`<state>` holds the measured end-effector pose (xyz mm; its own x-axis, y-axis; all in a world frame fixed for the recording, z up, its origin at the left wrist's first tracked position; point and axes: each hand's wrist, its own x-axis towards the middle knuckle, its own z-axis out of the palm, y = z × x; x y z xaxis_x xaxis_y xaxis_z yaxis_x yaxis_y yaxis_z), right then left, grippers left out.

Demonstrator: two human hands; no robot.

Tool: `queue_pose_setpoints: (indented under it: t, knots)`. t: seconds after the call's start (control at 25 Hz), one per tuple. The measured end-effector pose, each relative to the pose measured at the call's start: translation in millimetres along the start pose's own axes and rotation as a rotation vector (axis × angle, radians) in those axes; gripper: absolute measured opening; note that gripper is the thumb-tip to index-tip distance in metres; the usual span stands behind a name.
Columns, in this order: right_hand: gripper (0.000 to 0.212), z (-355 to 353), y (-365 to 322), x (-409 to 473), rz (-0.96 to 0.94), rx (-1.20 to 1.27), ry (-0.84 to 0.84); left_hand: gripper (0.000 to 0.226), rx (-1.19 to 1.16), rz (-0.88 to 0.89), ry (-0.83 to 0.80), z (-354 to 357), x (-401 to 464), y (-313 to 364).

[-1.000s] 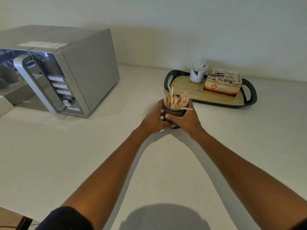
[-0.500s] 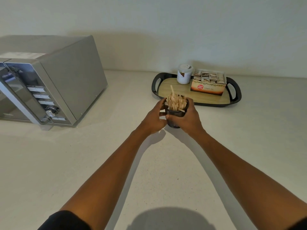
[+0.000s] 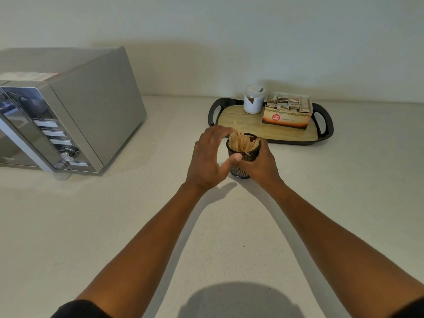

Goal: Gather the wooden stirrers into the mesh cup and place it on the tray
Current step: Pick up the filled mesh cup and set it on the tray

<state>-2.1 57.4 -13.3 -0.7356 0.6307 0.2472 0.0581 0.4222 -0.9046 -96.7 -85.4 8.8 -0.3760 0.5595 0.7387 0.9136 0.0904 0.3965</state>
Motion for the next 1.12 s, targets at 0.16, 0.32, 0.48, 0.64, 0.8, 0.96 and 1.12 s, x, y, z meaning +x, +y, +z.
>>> queue_pose_setpoints:
  t: [0.16,0.32,0.48,0.64,0.8,0.96,1.12]
  knots:
    - [0.086,2.9,-0.3,-0.8,-0.044,-0.035,-0.036,0.050,0.128,0.100,-0.021,1.9,7.1,7.8]
    - [0.084,4.4,-2.4,-1.6,-0.054,-0.013,-0.033,0.026,0.076,0.105,-0.028,-0.2,15.0,11.5]
    - [0.083,5.3,-6.6,-4.0,-0.035,-0.020,-0.027,0.021,0.044,-0.058,-0.010,-1.9,27.2,15.4]
    - [0.086,6.8,-7.0,-7.3,-0.035,-0.025,-0.024,0.025,0.088,-0.245,0.041,1.2,41.6,15.2]
    - [0.094,7.7,-7.1,-7.7,-0.050,-0.010,-0.038,0.026,0.135,-0.336,-0.025,4.1,42.2,13.3]
    - [0.092,5.7,-8.1,-9.2,-0.054,0.016,-0.038,0.039,0.167,-0.176,0.008,1.9,34.0,17.4]
    - [0.086,7.1,-11.0,-9.6,-0.069,0.017,-0.034,0.056,0.223,-0.059,-0.160,2.1,24.9,13.8]
